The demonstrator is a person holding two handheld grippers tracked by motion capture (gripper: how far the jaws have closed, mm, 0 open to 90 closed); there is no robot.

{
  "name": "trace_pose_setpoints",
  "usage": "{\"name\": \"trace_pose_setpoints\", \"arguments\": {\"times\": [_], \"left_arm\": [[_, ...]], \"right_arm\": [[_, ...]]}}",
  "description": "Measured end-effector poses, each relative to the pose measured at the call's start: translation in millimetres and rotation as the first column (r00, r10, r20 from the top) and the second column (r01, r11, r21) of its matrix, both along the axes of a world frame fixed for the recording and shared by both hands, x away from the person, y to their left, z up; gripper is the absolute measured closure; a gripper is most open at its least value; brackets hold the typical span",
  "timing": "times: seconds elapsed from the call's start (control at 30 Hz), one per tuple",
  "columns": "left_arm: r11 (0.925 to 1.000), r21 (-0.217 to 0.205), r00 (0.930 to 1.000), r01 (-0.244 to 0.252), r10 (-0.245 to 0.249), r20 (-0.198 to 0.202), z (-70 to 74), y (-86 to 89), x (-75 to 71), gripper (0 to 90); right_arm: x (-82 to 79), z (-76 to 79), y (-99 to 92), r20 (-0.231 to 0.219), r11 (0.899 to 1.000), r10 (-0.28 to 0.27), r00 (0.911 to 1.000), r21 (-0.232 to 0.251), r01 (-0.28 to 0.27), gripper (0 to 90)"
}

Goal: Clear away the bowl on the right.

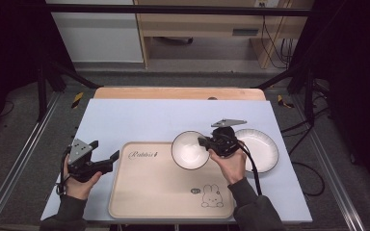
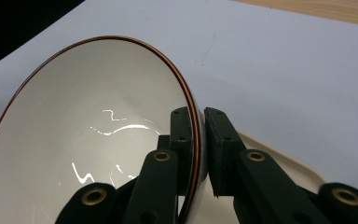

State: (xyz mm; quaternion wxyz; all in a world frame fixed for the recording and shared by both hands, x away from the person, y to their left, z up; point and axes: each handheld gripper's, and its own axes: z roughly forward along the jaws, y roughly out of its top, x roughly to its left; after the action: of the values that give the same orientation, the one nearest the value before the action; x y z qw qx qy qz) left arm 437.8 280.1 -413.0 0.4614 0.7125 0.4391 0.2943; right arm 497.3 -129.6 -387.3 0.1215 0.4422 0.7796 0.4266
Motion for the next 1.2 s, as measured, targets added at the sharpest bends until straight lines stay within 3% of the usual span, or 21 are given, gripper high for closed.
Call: {"name": "trace_pose_setpoints", "arguments": {"times": [0.73, 1.2], "left_arm": [[1.0000, 0.004, 1.0000, 0.005, -0.005, -0.005, -1.8, -1.4, 0.6, 14.6], [0.9999, 0.007, 0.9999, 0.009, -0.009, -0.009, -2.1, -1.6, 0.6, 14.6]], "right_arm": [[2.9, -23.9, 25.6, -0.069, 0.997, 0.070, 0.9951, -0.025, -0.072, 82.0], [5.9, -43.8, 38.2, -0.127, 0.994, 0.084, 0.9882, -0.052, -0.092, 82.0]]}}
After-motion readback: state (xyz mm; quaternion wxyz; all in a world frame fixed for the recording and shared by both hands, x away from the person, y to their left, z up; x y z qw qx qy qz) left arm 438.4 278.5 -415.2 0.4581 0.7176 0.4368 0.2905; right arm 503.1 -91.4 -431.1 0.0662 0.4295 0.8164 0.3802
